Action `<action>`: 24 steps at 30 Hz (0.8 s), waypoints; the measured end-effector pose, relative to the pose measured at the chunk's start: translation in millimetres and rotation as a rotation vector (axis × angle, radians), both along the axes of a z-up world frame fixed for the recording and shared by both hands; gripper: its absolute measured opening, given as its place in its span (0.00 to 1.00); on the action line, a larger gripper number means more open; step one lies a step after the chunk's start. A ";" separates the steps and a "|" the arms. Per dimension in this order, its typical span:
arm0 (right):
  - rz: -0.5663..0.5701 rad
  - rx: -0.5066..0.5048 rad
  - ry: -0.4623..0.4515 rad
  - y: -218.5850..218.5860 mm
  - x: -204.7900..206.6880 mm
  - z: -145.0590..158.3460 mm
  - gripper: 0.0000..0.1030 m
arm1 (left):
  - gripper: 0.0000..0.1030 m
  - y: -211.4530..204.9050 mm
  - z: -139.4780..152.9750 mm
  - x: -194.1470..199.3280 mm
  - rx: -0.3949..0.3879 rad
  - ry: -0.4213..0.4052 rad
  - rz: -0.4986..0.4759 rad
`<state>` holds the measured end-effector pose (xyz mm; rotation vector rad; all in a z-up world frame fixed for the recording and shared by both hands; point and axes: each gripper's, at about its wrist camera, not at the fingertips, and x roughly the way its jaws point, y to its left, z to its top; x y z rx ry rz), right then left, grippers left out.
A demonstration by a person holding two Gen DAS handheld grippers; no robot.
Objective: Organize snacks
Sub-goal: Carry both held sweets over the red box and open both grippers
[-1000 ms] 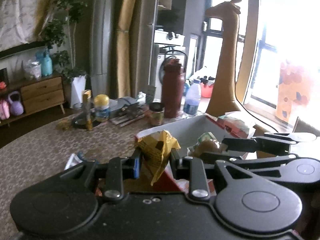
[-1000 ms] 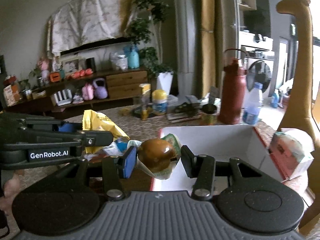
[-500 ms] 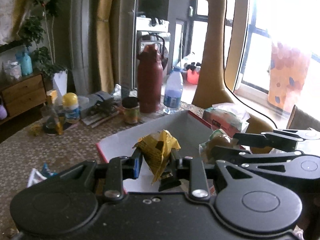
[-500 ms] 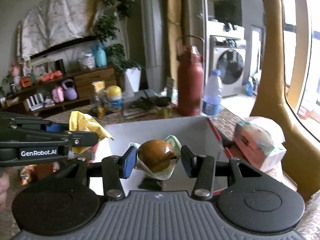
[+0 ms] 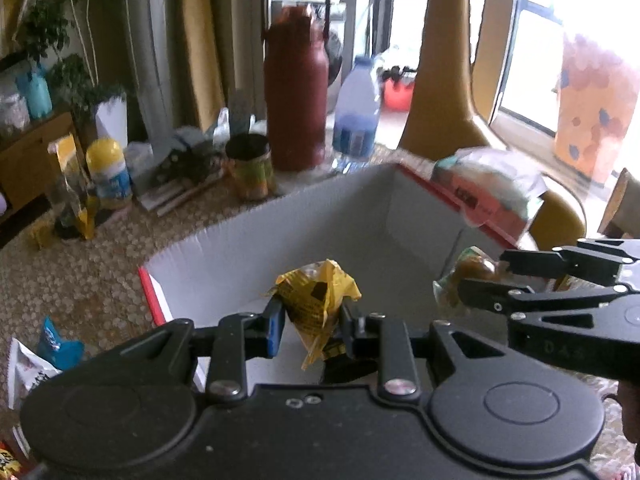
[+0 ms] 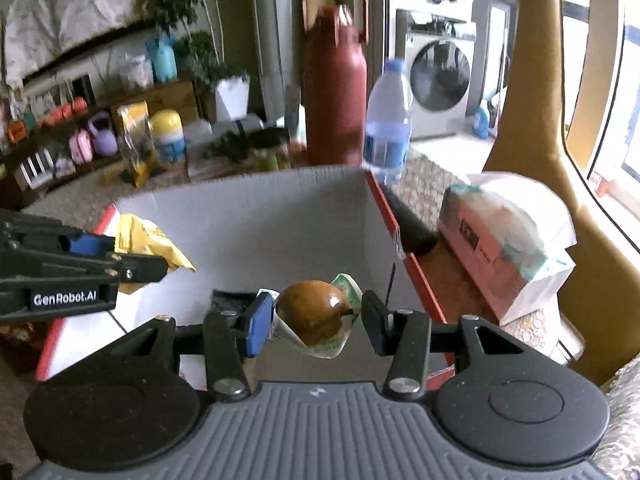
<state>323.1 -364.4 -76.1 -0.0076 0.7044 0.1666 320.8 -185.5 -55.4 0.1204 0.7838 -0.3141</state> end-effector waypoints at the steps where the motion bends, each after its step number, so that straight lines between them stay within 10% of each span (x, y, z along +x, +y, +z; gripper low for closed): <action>1: -0.001 -0.007 0.005 0.3 2.8 -2.9 0.46 | 0.25 -0.7 -3.8 4.0 0.006 0.011 0.003; 24: -0.008 -0.084 0.168 12.3 42.5 -39.4 0.49 | 0.28 -30.4 -51.2 36.7 0.171 0.172 -0.034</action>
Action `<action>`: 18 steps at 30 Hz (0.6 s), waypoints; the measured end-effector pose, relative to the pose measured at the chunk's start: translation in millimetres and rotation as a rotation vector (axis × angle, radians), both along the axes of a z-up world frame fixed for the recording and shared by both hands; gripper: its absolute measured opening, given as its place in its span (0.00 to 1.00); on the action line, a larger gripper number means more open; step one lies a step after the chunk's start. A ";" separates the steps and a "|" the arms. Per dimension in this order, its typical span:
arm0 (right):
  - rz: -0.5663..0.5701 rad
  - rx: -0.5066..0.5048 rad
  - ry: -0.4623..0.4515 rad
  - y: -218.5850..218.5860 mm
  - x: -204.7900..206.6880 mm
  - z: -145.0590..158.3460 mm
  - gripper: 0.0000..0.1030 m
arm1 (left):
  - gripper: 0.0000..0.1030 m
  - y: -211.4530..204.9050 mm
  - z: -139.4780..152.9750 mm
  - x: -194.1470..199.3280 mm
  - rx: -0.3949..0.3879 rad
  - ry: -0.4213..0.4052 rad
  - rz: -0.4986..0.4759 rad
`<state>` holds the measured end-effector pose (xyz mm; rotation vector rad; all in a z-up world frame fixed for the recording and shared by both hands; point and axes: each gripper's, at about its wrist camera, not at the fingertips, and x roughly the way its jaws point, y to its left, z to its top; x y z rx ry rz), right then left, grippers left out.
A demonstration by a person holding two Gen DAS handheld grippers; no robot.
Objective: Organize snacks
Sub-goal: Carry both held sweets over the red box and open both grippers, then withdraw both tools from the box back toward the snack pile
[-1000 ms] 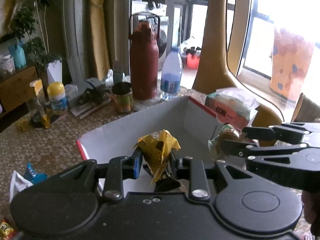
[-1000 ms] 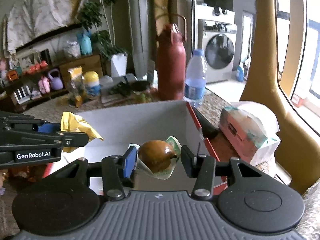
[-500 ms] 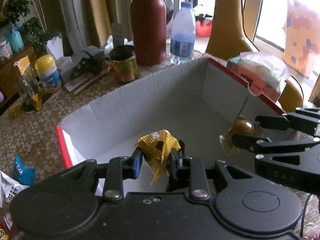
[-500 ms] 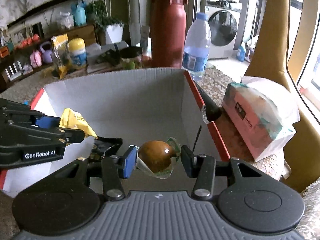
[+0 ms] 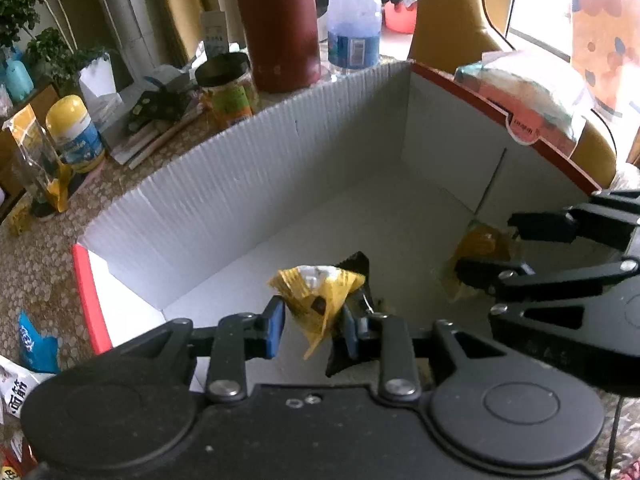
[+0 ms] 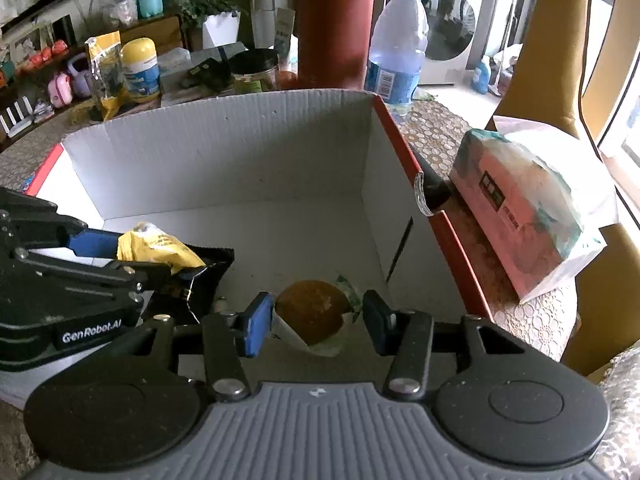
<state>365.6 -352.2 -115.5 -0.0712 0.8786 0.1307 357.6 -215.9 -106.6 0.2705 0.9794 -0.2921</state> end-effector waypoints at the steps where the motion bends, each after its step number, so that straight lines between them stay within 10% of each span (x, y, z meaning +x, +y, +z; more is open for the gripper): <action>1: -0.001 0.000 0.000 0.0 -0.3 -0.1 0.49 | 0.28 -0.1 -0.6 -0.3 0.004 -0.001 0.000; 18: -0.011 0.043 -0.047 -7.7 -20.0 13.5 0.60 | 0.68 10.0 17.5 -18.9 -0.027 -0.061 0.019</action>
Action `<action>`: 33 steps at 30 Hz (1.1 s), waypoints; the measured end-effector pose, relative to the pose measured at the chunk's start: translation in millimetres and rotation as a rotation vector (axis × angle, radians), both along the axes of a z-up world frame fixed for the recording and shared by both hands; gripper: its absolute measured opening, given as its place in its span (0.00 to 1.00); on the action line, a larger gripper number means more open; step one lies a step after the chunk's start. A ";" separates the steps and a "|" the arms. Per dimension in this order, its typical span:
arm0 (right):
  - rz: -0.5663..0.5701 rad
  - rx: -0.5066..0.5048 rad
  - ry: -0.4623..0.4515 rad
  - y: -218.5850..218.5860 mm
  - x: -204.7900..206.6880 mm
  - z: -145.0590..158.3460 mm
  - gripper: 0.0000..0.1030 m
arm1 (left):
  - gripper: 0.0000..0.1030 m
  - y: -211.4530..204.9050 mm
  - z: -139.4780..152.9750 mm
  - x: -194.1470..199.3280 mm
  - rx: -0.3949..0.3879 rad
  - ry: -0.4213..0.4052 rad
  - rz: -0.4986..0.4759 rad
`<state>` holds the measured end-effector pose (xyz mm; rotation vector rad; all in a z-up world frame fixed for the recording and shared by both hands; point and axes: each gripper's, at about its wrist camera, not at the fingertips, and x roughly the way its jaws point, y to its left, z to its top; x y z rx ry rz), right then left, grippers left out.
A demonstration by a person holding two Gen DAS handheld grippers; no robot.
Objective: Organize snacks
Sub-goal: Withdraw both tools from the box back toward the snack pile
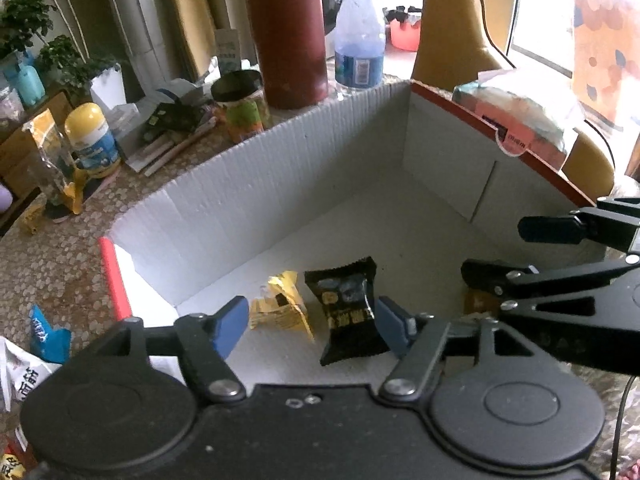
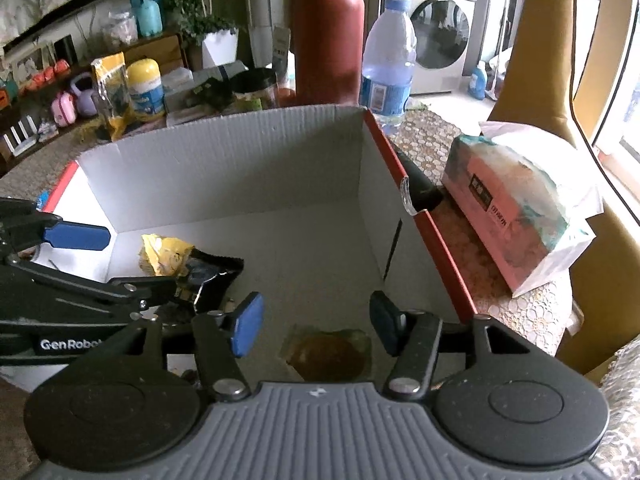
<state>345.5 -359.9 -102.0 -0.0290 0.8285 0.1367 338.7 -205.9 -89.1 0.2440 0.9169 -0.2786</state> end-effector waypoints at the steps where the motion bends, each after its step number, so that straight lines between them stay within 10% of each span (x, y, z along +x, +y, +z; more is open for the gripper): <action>1: -0.003 0.002 -0.006 -0.6 -2.4 1.7 0.65 | 0.69 1.5 2.7 -2.2 -0.005 -0.007 0.003; 33: 0.108 0.168 -0.243 40.6 -135.0 95.5 0.76 | 0.83 95.6 99.6 -131.0 -0.210 -0.252 0.049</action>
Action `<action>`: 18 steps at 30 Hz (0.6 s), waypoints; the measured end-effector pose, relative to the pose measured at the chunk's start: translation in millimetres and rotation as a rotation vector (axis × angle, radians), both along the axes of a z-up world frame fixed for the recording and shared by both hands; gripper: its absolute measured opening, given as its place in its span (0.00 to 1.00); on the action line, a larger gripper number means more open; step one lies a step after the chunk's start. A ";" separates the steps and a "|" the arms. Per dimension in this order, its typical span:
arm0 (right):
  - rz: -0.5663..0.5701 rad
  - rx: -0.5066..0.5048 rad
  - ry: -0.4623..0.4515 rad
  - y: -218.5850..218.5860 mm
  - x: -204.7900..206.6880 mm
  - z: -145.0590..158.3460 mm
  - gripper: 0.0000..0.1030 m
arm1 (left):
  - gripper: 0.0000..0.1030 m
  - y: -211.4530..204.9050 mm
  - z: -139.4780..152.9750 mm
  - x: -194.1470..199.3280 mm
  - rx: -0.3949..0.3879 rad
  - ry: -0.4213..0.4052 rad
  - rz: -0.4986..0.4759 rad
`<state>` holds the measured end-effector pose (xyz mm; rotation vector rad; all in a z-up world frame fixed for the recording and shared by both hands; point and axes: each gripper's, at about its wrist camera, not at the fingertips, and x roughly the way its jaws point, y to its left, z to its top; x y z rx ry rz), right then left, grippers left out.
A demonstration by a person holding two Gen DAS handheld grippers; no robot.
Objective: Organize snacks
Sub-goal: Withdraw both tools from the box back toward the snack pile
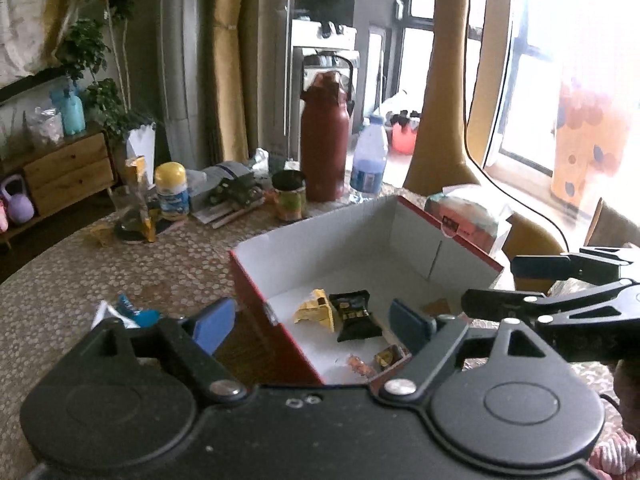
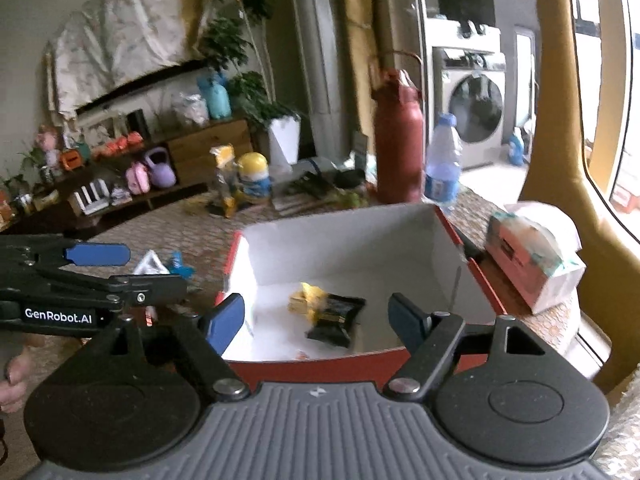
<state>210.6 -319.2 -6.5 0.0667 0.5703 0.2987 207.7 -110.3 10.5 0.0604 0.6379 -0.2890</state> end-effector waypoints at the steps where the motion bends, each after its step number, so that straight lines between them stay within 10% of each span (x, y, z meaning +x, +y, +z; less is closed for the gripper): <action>1: 0.007 0.007 -0.009 3.9 -3.4 2.1 0.77 | 0.83 4.7 1.5 -4.6 -0.005 -0.006 0.006; 18: 0.165 0.116 -0.045 73.4 -36.6 0.4 0.83 | 0.91 99.4 7.6 -82.6 -0.015 -0.135 0.141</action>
